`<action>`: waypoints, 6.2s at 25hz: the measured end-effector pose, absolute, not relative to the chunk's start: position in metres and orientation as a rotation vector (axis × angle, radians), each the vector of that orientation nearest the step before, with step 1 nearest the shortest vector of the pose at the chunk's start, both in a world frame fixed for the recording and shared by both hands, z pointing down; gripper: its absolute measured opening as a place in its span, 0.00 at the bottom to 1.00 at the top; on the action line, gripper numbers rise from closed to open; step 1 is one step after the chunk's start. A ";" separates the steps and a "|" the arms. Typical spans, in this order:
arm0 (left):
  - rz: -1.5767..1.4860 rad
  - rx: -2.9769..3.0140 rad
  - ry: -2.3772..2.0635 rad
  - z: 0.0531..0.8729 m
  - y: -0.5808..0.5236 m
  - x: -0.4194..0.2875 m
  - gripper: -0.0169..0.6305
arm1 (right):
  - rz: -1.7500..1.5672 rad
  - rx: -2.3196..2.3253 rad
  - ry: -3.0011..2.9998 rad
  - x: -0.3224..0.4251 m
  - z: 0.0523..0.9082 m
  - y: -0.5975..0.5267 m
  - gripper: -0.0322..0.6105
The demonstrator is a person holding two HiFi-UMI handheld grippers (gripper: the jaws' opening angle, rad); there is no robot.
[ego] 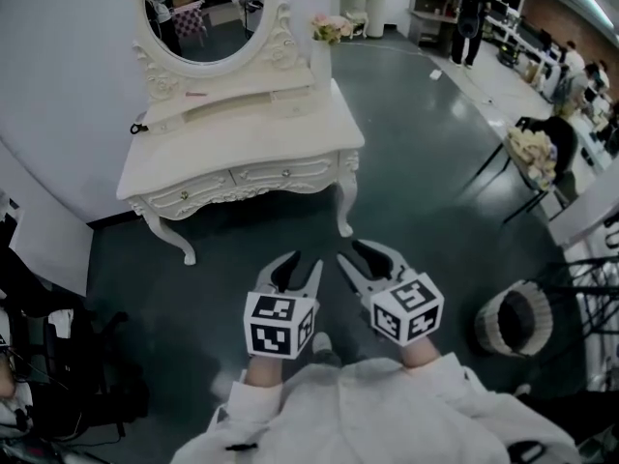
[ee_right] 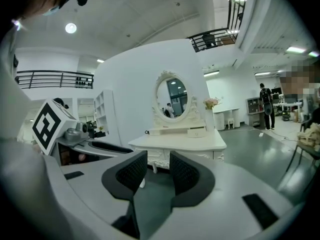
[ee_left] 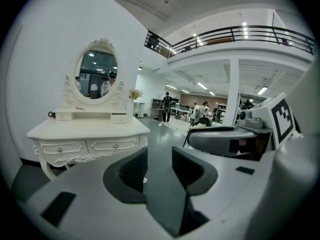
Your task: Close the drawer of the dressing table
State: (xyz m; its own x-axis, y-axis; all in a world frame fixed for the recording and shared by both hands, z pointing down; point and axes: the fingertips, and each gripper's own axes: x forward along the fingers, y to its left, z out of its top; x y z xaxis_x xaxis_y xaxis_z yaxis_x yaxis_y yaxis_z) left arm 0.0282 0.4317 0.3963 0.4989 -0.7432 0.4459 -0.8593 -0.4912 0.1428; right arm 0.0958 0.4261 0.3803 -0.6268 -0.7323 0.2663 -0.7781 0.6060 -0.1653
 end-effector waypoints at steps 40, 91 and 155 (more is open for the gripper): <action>0.500 2.348 -1.310 0.424 0.204 -0.031 0.23 | 0.459 1.219 -2.612 0.041 0.409 0.187 0.23; 0.548 2.262 -1.316 0.435 -0.048 -0.021 0.23 | 0.552 1.137 -2.628 0.059 0.426 -0.063 0.23; 0.854 2.359 -1.081 0.510 -0.197 -0.078 0.27 | 0.426 1.102 -2.260 0.070 0.497 -0.215 0.29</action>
